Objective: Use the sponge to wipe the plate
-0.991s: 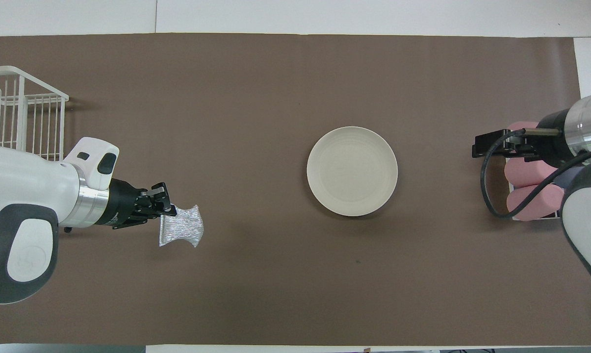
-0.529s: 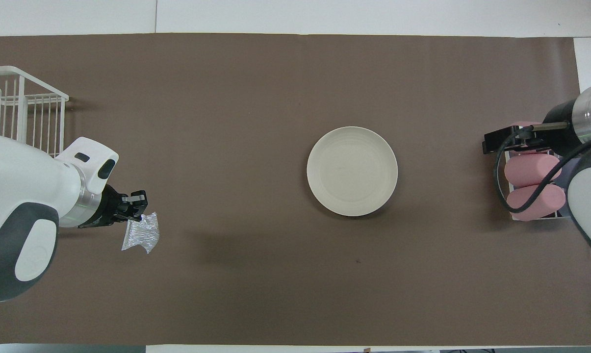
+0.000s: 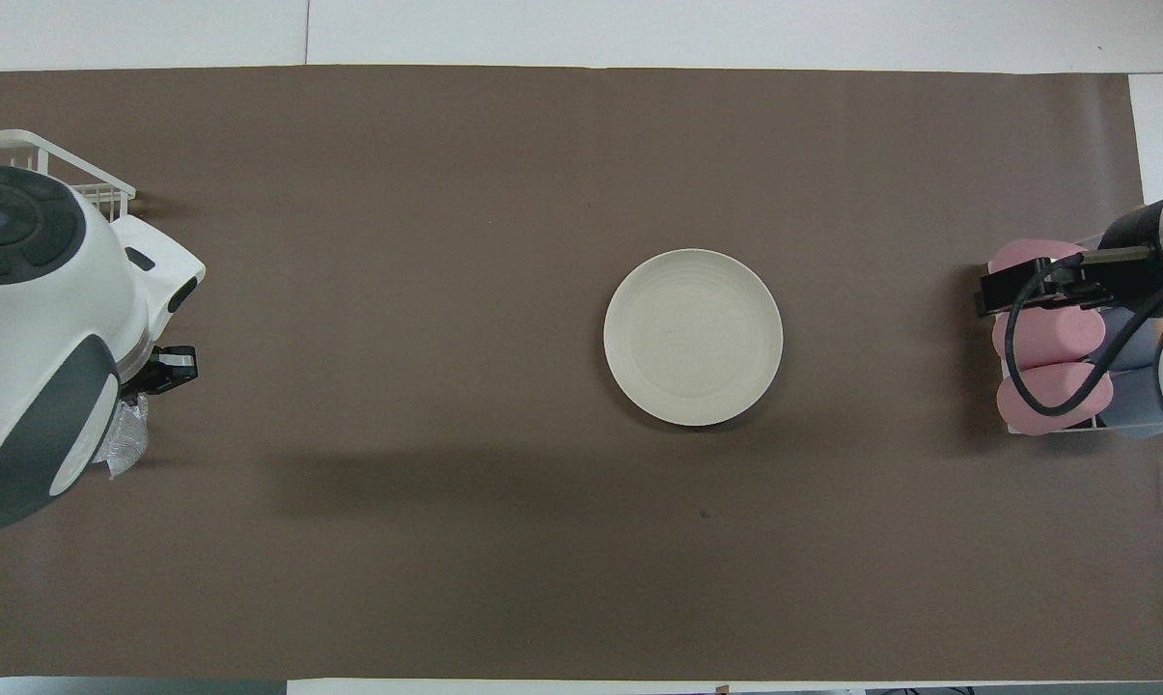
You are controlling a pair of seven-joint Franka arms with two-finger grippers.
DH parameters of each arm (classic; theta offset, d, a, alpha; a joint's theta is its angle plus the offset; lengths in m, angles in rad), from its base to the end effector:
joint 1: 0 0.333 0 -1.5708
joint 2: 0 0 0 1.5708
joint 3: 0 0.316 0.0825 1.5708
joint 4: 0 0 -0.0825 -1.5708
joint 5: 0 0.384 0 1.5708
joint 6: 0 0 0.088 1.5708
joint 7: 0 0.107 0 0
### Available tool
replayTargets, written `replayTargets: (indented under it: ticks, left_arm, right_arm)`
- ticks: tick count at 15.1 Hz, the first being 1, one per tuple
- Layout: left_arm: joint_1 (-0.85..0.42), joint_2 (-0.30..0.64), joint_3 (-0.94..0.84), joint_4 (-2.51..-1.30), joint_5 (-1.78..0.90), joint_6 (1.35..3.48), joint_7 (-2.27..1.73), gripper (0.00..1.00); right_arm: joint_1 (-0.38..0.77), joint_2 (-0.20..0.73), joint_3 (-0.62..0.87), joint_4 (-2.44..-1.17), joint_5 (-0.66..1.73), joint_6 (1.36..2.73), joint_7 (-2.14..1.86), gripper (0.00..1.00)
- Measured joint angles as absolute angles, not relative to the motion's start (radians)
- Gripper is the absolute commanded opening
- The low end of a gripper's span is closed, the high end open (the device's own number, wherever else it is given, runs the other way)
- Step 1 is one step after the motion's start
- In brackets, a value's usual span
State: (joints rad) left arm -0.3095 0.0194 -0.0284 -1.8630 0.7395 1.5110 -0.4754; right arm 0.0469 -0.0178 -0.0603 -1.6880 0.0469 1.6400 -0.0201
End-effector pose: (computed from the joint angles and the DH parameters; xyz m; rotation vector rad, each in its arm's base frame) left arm 0.5266 -0.1049 0.5043 -2.3240 -0.0447 0.0415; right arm 0.5519 -0.0029 0.5849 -3.0929 -0.0043 0.0455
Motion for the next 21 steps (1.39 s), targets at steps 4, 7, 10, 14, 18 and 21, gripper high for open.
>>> replayTargets:
  ticks: [4,7,10,14,18,21]
  left_arm:
    - [-0.305,0.078,-0.021,-1.837,0.919,1.511,-0.476,0.00]
    - [-0.295,0.132,-0.017,-1.834,1.019,1.520,-0.515,0.00]
    - [-0.266,0.214,-0.015,-1.832,1.106,1.558,-0.632,0.00]
    - [-0.240,0.369,-0.013,-1.746,1.176,1.578,-0.752,0.00]
    - [-0.229,0.391,-0.011,-1.720,1.187,1.594,-0.782,0.00]
    - [-0.229,0.391,-0.014,-1.721,1.177,1.614,-0.823,0.00]
  right_arm:
    - [0.030,-0.018,-0.063,-1.655,0.037,1.606,-0.041,1.00]
    - [0.023,-0.018,-0.063,-1.646,0.032,1.604,-0.050,1.00]
    - [0.022,-0.018,-0.063,-1.646,0.032,1.604,-0.050,1.00]
    - [0.018,-0.018,-0.063,-1.646,0.032,1.604,-0.050,1.00]
    - [0.018,-0.018,-0.063,-1.646,0.032,1.604,-0.050,1.00]
    - [0.019,-0.018,-0.062,-1.646,0.032,1.604,-0.050,1.00]
